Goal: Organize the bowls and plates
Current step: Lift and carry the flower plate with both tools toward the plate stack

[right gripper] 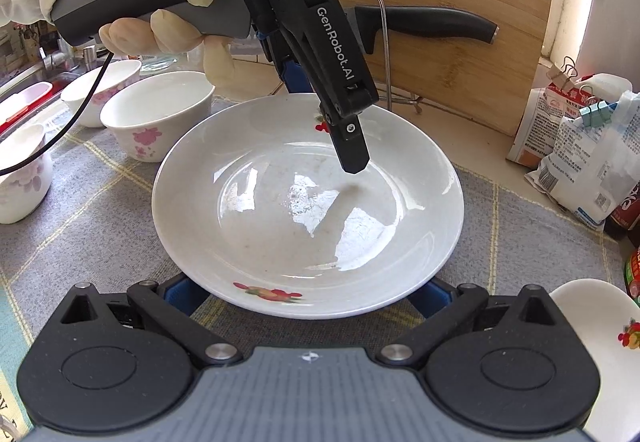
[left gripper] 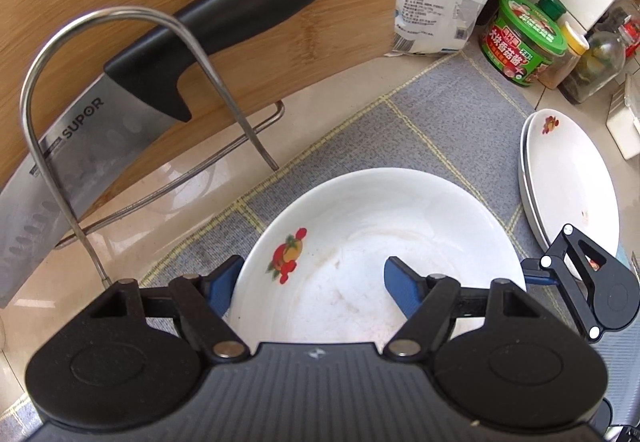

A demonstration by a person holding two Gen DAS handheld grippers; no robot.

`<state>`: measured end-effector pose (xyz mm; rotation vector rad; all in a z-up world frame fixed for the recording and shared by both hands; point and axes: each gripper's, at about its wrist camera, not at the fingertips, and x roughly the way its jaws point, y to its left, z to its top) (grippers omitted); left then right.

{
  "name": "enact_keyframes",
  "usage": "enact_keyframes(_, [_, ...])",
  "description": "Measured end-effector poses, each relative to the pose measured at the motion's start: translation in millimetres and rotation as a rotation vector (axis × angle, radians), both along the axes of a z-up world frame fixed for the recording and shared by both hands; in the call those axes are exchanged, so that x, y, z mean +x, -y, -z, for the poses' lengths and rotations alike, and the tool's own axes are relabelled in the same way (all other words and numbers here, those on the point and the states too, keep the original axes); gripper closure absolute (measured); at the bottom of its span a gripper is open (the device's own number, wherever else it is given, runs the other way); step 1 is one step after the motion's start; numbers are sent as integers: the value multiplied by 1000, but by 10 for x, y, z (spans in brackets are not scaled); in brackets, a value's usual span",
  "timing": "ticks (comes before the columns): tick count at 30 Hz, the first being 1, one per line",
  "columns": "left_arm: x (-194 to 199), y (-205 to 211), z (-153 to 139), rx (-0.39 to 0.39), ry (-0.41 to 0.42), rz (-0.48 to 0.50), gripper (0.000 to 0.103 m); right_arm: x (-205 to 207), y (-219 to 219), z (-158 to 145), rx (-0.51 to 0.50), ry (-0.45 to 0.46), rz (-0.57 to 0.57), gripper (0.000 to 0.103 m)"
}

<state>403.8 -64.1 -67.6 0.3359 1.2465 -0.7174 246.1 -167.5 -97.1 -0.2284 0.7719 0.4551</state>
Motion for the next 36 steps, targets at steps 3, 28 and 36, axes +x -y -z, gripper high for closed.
enact_keyframes(3, [-69,4,-35,0,5,3,28,-53,-3,-40,-6,3,-4,0])
enact_keyframes(28, [-522,59,-294,-4,24,8,28,-496,119,-261,-4,19,-23,0])
enact_keyframes(36, [-630,257,-387,-16,26,45,28,-663,272,-331,-13,31,2,0])
